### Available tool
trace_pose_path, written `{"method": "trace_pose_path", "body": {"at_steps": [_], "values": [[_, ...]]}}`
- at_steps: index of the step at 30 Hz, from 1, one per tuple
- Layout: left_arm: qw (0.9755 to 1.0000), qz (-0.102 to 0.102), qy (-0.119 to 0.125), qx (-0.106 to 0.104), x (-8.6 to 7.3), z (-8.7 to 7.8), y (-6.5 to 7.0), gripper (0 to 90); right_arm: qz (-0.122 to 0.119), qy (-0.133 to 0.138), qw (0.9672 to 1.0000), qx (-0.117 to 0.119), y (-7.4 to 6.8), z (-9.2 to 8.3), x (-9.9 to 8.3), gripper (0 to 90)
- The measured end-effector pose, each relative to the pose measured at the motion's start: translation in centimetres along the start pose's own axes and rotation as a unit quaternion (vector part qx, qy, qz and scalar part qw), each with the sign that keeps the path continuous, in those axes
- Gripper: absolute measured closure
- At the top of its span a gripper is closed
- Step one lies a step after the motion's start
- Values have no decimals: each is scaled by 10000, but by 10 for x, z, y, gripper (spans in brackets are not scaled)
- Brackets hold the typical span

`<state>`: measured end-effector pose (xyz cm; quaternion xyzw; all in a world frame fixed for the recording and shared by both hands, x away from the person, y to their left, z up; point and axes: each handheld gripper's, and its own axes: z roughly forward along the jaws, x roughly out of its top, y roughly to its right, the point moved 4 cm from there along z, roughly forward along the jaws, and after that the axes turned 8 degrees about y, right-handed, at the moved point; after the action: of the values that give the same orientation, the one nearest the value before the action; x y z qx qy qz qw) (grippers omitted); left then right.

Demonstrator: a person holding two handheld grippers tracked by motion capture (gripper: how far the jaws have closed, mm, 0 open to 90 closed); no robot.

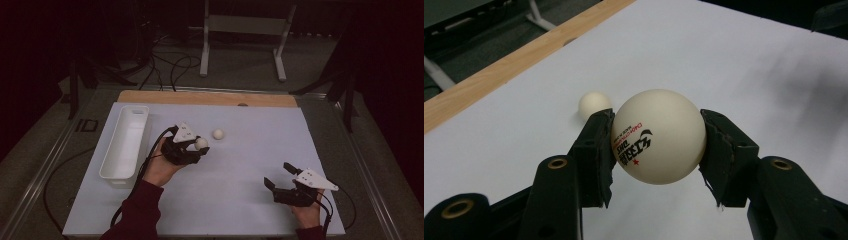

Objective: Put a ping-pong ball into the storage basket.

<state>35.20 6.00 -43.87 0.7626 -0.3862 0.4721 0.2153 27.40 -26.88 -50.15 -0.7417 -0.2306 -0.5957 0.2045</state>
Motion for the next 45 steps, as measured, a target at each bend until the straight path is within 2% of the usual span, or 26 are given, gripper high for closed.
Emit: {"method": "trace_pose_path", "body": {"at_steps": [21,29,38,45], "values": [[9994,-169,-19,286,-24,-25,-13,508,-63,-40,10000,9,2,4,2,85],[9990,-184,-60,392,-34,-31,-17,509,-85,-30,10000,-7,4,5,3,85],[9985,-292,-72,459,-45,-37,-20,509,-95,-38,9999,4,2,5,2,85],[9986,-231,-84,469,-48,-40,-18,508,-83,-38,10000,12,2,5,2,86]]}}
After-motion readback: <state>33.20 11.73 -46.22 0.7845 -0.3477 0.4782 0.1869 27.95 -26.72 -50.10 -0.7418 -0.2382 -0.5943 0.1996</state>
